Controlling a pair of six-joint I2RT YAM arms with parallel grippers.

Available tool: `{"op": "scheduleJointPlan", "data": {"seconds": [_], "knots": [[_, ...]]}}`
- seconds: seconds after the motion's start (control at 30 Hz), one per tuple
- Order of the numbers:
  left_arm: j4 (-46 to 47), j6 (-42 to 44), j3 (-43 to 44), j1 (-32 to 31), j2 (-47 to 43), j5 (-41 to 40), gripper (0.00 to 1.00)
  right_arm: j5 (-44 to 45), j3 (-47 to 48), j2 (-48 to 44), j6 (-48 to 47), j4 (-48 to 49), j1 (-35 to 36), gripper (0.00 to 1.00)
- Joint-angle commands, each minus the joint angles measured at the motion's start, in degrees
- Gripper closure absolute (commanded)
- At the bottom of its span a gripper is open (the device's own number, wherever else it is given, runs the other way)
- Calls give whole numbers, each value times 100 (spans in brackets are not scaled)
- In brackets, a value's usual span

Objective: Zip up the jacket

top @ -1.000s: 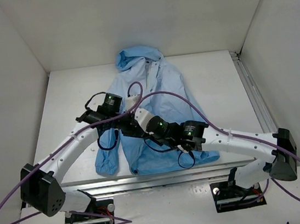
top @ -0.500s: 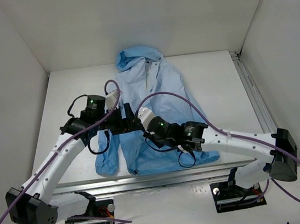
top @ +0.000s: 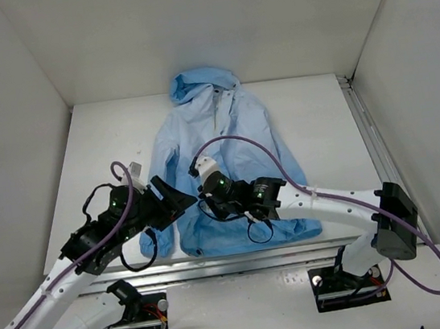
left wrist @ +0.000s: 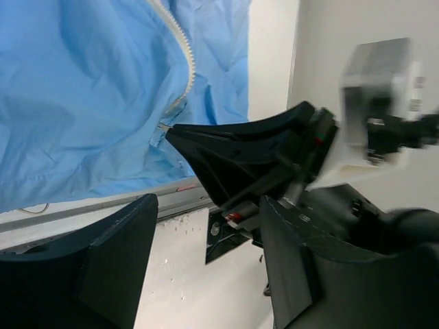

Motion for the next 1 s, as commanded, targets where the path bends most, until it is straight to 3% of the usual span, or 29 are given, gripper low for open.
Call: {"op": "scheduleJointPlan", "data": {"seconds": [0.0,0.37,0.97], "knots": [[284,-644,-122,-337,239,-691,44,-85,385,-7,330,390,-57,100],[513,-679,-430,-954,433,-1921,41,-657,561,11,577,381,-347,100],[1304,-521,-703,-954,820,-2080,45,-1079,622,-77,568,390,-479,100]]}}
